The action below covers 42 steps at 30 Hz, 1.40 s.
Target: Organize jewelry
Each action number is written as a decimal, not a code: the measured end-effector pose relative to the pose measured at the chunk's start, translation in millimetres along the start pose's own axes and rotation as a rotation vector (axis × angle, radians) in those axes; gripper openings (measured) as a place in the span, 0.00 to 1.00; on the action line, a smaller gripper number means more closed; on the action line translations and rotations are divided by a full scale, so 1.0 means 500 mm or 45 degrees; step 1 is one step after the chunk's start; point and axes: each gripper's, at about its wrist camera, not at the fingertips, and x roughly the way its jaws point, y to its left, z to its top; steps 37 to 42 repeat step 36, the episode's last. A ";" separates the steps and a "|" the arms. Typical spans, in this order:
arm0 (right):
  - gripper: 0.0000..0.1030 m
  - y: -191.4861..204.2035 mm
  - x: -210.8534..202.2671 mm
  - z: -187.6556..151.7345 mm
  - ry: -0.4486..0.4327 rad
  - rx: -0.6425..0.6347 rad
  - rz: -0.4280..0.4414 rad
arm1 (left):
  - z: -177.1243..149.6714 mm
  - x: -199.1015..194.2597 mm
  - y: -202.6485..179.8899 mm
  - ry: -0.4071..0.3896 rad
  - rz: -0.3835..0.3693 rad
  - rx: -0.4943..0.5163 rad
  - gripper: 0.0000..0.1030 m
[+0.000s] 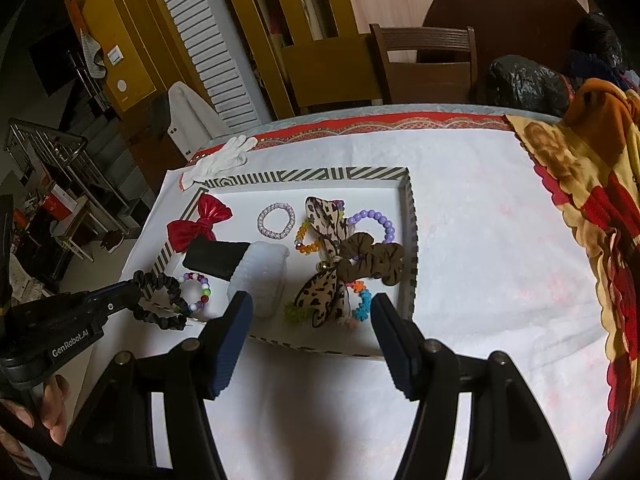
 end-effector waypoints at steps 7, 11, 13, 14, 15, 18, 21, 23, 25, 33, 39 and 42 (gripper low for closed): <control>0.63 0.004 0.003 -0.002 0.001 -0.012 0.002 | -0.002 0.001 0.000 0.004 0.000 0.001 0.04; 0.63 0.006 0.004 -0.003 0.005 -0.015 0.004 | -0.004 0.001 -0.001 0.002 0.003 0.003 0.04; 0.63 0.006 0.004 -0.004 0.007 -0.016 0.005 | -0.003 0.001 -0.001 0.001 0.004 0.002 0.04; 0.63 0.006 0.003 -0.004 0.007 -0.016 0.005 | -0.003 0.002 -0.001 0.001 0.004 0.002 0.04; 0.63 0.006 0.003 -0.004 0.006 -0.016 0.004 | -0.004 0.002 -0.001 0.001 0.004 0.003 0.04; 0.63 0.005 0.004 -0.003 0.008 -0.012 0.005 | -0.004 0.002 -0.001 0.003 0.004 0.003 0.04; 0.63 0.005 0.004 -0.004 0.013 -0.012 0.003 | -0.004 0.003 -0.002 0.005 0.002 0.002 0.04; 0.63 0.004 0.004 -0.005 0.016 -0.012 0.003 | -0.007 0.004 -0.003 0.007 0.004 0.005 0.04; 0.63 0.005 0.005 -0.007 0.021 -0.014 0.003 | -0.007 0.005 -0.002 0.012 -0.002 0.002 0.04; 0.63 0.004 0.008 -0.012 0.033 -0.014 0.001 | -0.009 0.006 0.000 -0.001 -0.022 -0.001 0.04; 0.63 0.001 0.007 -0.013 0.036 -0.009 0.002 | -0.008 0.006 0.000 -0.002 -0.021 -0.001 0.04; 0.63 0.001 0.007 -0.013 0.036 -0.009 0.002 | -0.008 0.006 0.000 -0.002 -0.021 -0.001 0.04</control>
